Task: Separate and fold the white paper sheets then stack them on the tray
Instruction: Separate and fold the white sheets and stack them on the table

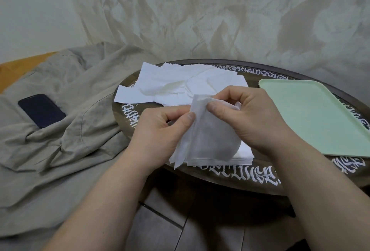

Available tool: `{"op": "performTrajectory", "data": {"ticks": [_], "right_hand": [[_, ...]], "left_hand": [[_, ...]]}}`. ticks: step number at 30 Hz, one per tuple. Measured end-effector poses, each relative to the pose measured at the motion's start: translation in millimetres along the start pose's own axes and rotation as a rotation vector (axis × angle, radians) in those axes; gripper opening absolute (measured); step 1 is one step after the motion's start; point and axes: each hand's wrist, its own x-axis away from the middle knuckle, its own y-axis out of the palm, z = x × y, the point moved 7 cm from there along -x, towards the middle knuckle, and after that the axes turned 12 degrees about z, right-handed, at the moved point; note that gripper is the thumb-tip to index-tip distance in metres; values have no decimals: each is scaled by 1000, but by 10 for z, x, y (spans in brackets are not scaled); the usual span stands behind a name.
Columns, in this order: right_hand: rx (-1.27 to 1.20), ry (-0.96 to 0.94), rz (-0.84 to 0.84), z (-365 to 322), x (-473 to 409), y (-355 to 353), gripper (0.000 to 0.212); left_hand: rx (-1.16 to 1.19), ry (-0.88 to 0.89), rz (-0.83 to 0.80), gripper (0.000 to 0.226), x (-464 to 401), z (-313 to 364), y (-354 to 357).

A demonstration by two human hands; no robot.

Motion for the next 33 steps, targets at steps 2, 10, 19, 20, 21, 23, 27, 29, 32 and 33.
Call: {"op": "performTrajectory", "data": {"ticks": [2, 10, 19, 20, 21, 23, 27, 29, 32, 33], "right_hand": [[-45, 23, -29, 11, -6, 4, 13], [-131, 66, -73, 29, 3, -2, 13], [-109, 64, -92, -1, 41, 50, 14], [-101, 62, -93, -4, 43, 62, 15], [-93, 59, -96, -8, 47, 75, 16], [-92, 52, -103, -21, 49, 89, 16], [-76, 44, -92, -35, 48, 101, 14], [-52, 41, -76, -22, 41, 97, 15], [-14, 26, -55, -14, 28, 87, 17], [-10, 23, -49, -12, 24, 81, 17]], "left_hand": [[19, -22, 7, 26, 4, -7, -7], [44, -80, -36, 22, 23, -20, 16], [76, -147, -36, 15, 29, -65, 52], [53, -137, -36, 12, 27, -83, 54], [46, -136, -30, 13, 28, -100, 54], [50, -151, -21, 16, 16, -112, 45], [37, -156, -36, 17, 24, -101, 44], [17, -143, -35, 19, 13, -117, 36], [-22, -125, -50, 20, 11, -112, 42], [-33, -124, -52, 21, 12, -116, 41]]}}
